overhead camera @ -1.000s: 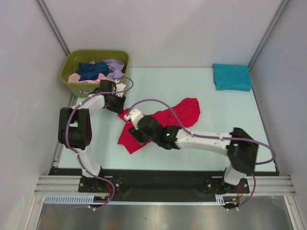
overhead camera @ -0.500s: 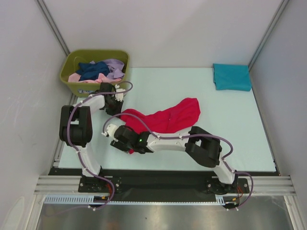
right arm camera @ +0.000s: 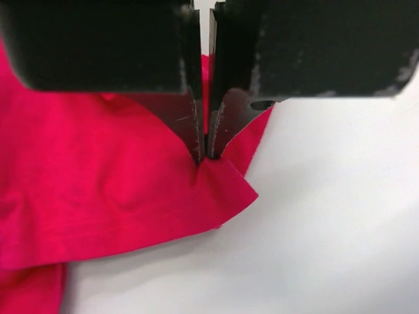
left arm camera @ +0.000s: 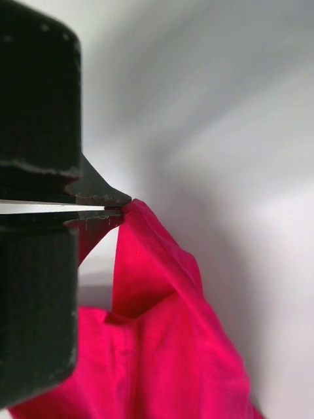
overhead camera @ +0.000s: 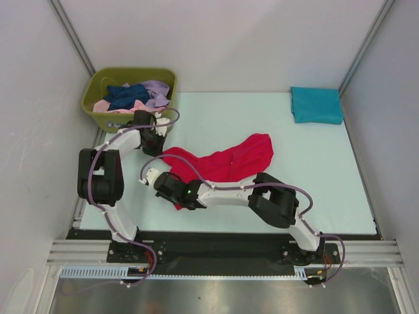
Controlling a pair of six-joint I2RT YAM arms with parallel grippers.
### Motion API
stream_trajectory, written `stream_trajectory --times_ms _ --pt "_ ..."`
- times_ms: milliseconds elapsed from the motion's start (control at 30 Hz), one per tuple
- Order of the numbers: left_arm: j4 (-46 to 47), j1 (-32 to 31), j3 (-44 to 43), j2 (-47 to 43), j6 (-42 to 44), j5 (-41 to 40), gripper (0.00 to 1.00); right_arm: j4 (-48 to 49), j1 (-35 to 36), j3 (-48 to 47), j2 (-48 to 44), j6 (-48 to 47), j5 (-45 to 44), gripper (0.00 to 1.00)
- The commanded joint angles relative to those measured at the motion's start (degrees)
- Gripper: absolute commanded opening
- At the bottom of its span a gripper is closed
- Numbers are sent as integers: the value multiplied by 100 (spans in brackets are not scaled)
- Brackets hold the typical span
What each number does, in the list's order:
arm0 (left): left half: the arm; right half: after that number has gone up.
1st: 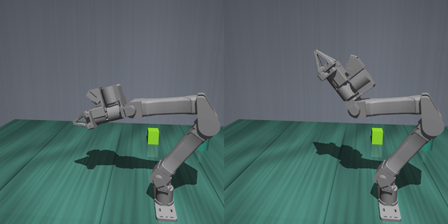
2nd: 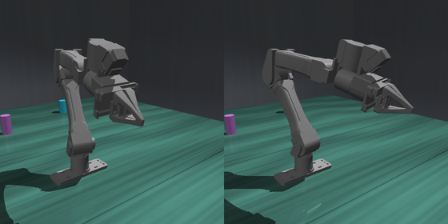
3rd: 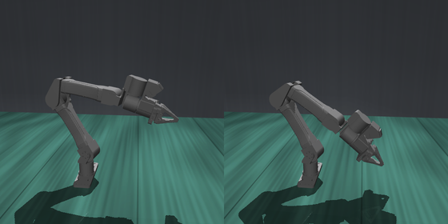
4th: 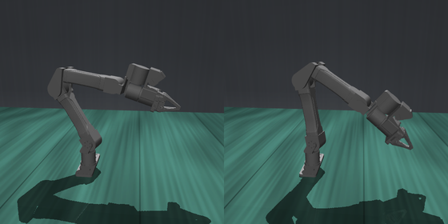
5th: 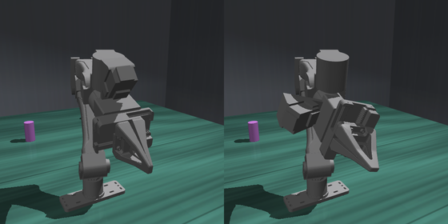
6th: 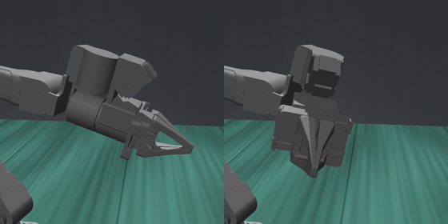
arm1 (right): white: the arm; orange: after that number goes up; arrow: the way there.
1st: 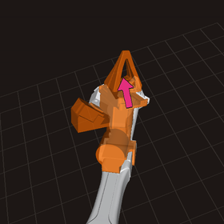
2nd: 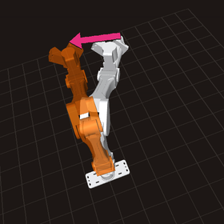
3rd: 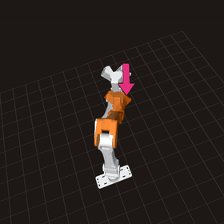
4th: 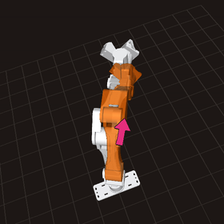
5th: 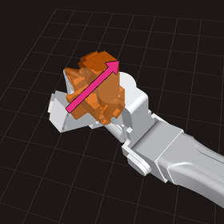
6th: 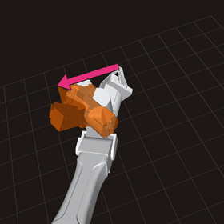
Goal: Fold and stack the t-shirts
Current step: Flatten the tshirt out
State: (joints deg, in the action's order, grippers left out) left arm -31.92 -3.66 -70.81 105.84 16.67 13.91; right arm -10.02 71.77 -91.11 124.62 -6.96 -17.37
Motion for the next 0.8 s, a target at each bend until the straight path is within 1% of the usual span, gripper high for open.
stream_trajectory --times_ms 0,100,133,167,233,267,300,333,367,400,433,467,500,567,600,633,667,700,733,767 --pt "-95 67 49 -704 91 68 0 325 -5 118 -701 142 -469 0" --pt "-174 102 146 -976 135 68 0 160 -49 365 -1175 335 -654 0" --pt "-287 120 172 -1065 144 76 0 106 -92 470 -1316 484 -846 0" --pt "-358 146 181 -1144 144 94 0 10 -128 585 -1709 598 -943 0" --pt "-577 199 268 -1469 223 226 0 -280 -268 1181 -2202 844 -1197 0" --pt "-630 208 321 -1600 267 252 0 -359 -338 1427 -2562 1237 -1286 0" --pt "-683 217 374 -1880 284 252 0 -569 -408 1751 -3244 1432 -1357 0" --pt "-806 234 462 -2022 354 287 0 -710 -540 2277 -3686 1661 -1496 0" --pt "-868 234 497 -2163 390 314 0 -877 -619 2543 -4064 2037 -1628 0" --pt "-938 269 524 -2417 407 314 0 -1349 -681 2737 -4869 2302 -1751 0" --pt "-1139 278 533 -2541 486 410 0 -1649 -795 3000 -5251 2539 -1953 0" --pt "-1263 296 524 -2803 522 419 0 -1991 -1005 3072 -5603 2751 -2042 0" --pt "-1412 339 498 -2936 565 454 0 -2682 -1155 3099 -6389 3188 -2156 0" --pt "-1939 340 296 -3339 793 585 0 -3345 -1366 2960 -7105 3498 -2471 0" --pt "-2358 496 174 -3481 890 639 0 -3914 -1550 2793 -7440 3717 -2595 0" --pt "-2563 515 -150 -3622 1074 683 0 -4172 -1613 2626 -8009 3833 -2857 0" --pt "-2773 524 -336 -3858 1163 779 0 -4549 -1665 2190 -8241 3895 -2973 0" --pt "-3141 542 -546 -3982 1242 814 1 -4700 -1718 1968 -8426 3956 -3079 0" --pt "-3266 551 -922 -4105 1347 824 1 -4832 -1727 1739 -8697 3992 -3228 0" --pt "-3346 542 -1100 -4350 1374 754 0 -4938 -1736 1485 -8761 3983 -3281 0"
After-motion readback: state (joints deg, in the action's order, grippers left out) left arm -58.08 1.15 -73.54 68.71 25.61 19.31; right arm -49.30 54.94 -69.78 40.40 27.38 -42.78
